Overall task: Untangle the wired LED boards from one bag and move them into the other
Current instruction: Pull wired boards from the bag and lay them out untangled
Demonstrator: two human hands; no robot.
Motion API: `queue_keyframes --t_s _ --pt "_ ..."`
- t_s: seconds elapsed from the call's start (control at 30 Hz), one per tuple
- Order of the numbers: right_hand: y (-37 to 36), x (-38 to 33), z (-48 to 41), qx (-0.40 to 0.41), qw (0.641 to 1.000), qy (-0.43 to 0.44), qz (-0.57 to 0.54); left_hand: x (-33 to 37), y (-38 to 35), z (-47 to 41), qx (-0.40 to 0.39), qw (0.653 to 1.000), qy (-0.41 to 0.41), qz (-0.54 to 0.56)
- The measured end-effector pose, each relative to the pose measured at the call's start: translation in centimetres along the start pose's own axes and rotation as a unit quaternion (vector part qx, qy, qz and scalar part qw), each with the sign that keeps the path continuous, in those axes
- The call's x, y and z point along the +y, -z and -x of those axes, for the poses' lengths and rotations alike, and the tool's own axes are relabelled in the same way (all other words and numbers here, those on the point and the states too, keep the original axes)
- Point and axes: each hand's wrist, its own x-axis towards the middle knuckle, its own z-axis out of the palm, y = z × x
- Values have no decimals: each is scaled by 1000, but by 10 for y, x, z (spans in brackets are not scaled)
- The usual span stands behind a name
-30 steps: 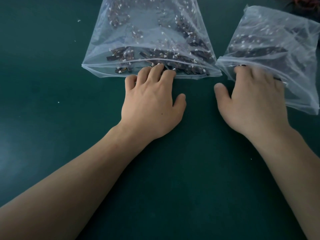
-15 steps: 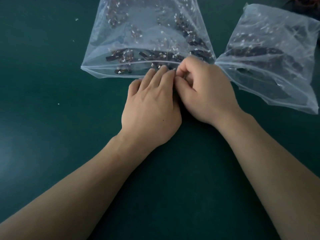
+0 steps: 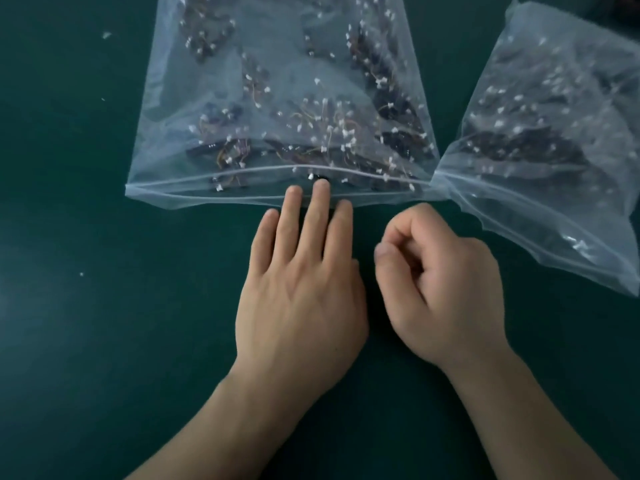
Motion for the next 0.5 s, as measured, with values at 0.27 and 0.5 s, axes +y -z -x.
queue_keyframes --t_s 0.27,0.5 --pt "-3 2 -7 6 1000 0 13 0 10 -7 4 1000 17 22" --pt "-15 -1 -19 14 991 90 102 0 14 -16 7 996 89 -19"
